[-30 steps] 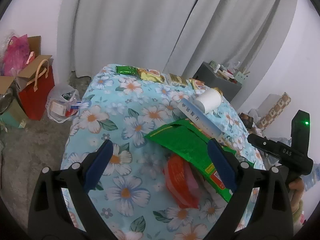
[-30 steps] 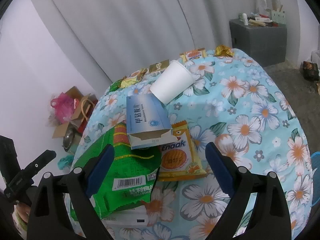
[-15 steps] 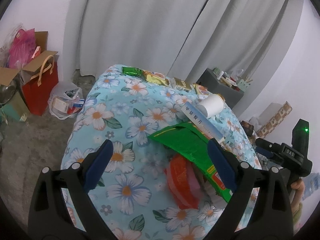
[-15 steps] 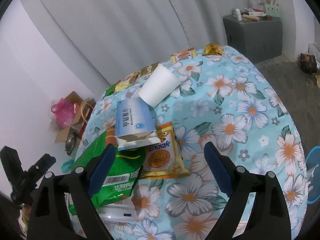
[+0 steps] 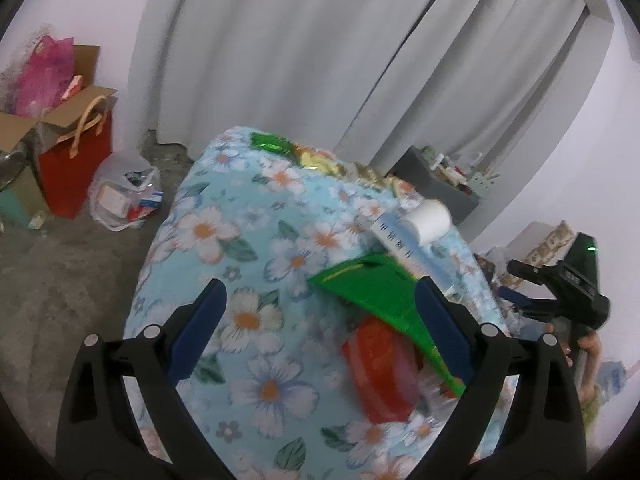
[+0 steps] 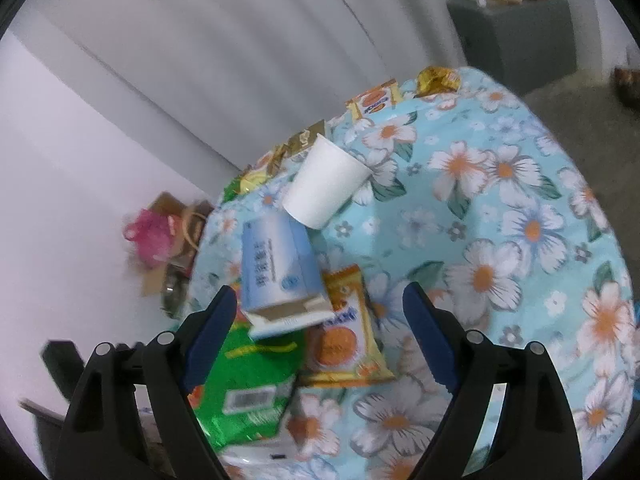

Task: Collect trash
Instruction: 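Grasp the blue medicine box with the left tool while the right tool grasps the white paper cup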

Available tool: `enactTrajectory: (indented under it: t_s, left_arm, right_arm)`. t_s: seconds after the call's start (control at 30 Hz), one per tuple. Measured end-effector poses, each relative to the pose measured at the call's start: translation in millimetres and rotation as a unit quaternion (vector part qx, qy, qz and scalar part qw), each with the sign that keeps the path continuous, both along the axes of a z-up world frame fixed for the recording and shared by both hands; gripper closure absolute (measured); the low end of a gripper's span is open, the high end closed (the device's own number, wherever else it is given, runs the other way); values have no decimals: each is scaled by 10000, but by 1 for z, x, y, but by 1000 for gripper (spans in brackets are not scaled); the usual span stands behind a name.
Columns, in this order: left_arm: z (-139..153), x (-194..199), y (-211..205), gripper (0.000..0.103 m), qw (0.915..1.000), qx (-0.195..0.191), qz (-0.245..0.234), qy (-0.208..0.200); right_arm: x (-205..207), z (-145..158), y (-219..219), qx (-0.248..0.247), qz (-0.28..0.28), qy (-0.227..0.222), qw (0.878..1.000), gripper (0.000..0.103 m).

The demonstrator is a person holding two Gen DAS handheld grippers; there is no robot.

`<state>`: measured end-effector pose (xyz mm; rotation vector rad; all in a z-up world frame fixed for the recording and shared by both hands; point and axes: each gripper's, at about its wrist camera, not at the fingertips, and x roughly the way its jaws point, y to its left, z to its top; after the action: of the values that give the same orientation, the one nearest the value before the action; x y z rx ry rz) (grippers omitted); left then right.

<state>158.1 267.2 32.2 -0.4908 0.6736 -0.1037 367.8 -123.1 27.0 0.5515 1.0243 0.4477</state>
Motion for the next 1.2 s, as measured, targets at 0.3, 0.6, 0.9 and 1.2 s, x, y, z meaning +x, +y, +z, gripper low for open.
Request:
enactTrajectory:
  t_s: [0.3, 0.6, 0.9, 1.2]
  left_arm:
    - [10, 87, -11, 12, 9749, -1865, -1159, 375]
    - [-37, 184, -53, 13, 9509, -2017, -1559, 1755]
    - [-72, 232, -74, 33, 9326, -1985, -1605, 2550]
    - [-105, 247, -80, 45, 9227, -2101, -1411, 2909]
  right_arm:
    - [65, -14, 0, 595, -9, 605, 9964, 20]
    - [118, -54, 20, 897, 8, 1258, 9880, 20]
    - [148, -77, 25, 1118, -134, 1447, 9831, 20]
    - [159, -98, 18, 1440, -333, 1660, 9750, 27]
